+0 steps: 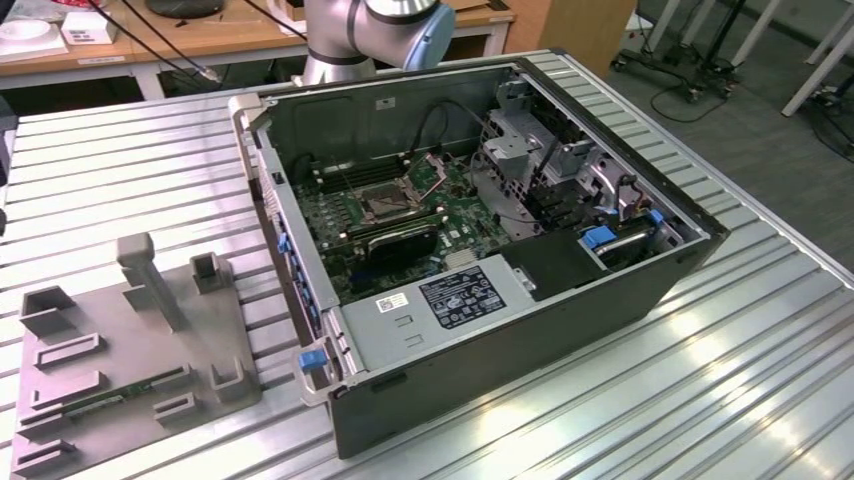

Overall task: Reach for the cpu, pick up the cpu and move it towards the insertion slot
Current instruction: 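Pick up the cpu and move it towards the insertion slot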

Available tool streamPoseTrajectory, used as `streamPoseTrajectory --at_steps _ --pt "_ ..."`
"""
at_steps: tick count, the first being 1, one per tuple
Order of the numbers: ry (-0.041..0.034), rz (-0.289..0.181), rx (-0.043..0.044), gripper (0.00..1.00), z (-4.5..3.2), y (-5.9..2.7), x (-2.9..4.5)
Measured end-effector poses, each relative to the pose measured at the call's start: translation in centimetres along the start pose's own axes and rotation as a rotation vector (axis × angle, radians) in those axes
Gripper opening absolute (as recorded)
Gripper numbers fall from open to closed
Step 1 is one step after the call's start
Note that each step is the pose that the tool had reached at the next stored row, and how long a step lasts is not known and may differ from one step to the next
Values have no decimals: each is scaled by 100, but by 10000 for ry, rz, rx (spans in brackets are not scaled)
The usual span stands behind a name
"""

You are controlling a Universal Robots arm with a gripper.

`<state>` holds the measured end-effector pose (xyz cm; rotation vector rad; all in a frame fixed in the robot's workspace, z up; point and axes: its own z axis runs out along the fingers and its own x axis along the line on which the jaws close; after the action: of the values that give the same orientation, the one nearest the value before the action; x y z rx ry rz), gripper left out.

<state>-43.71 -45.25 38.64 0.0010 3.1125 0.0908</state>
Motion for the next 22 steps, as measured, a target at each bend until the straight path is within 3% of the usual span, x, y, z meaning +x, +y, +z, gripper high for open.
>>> streamPoseTrajectory --at_steps 22 --pt "0 0 0 55 3 0 -101"
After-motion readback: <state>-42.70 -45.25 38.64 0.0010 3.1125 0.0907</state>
